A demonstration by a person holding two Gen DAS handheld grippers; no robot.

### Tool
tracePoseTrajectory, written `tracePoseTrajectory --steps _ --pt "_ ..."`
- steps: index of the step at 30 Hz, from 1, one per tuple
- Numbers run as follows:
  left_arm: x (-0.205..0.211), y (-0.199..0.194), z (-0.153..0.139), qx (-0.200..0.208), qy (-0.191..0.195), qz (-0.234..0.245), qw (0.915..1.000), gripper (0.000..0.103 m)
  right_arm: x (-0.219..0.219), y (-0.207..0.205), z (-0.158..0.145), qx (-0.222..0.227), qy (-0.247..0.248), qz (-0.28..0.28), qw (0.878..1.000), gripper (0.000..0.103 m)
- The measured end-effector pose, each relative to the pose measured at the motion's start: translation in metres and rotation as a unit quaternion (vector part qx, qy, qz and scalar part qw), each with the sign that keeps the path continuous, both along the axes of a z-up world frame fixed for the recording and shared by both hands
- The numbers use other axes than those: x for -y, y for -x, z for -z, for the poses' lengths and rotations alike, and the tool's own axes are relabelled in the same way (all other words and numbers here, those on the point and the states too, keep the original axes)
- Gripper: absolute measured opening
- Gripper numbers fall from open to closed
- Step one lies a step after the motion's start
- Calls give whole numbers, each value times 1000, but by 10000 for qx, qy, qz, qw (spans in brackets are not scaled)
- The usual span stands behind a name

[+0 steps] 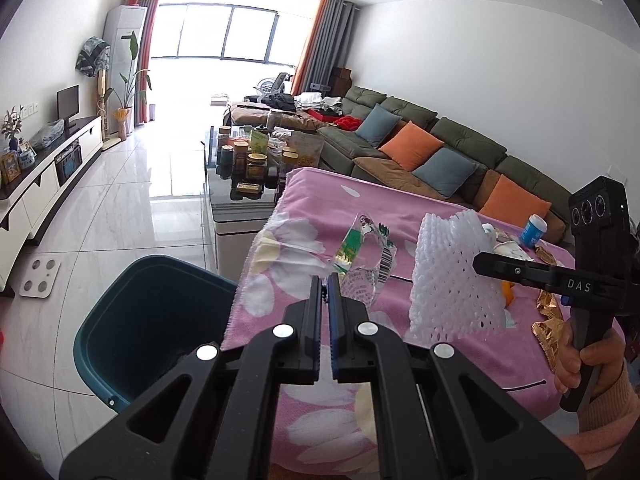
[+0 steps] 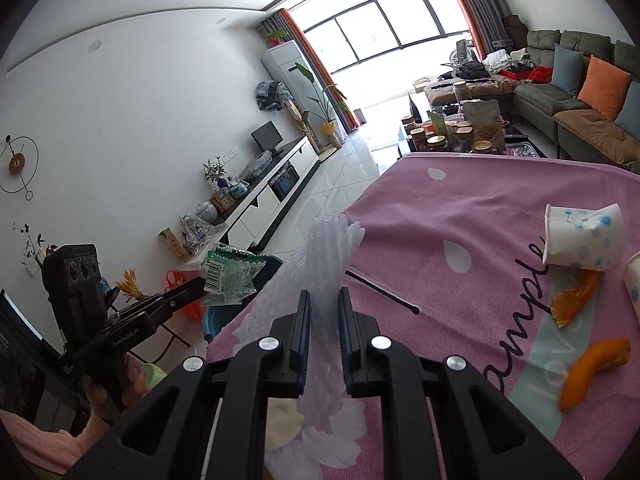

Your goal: Collect trash

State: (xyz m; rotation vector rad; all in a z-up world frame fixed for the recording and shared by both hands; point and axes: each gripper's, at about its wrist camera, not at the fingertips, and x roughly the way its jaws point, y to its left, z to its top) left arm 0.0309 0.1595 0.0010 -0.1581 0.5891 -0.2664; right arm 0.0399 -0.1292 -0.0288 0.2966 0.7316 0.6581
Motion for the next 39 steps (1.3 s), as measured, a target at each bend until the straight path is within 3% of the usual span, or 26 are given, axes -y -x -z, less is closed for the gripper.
tracePoseTrajectory --steps 22,39 --pt "-94 9 27 -333 -40 -1230 9918 4 -109 -33 1 -149 129 -1047 9943 12" --pt "-130 -1 66 -790 5 -1665 9829 4 -170 -61 15 -539 197 -1284 9901 13"
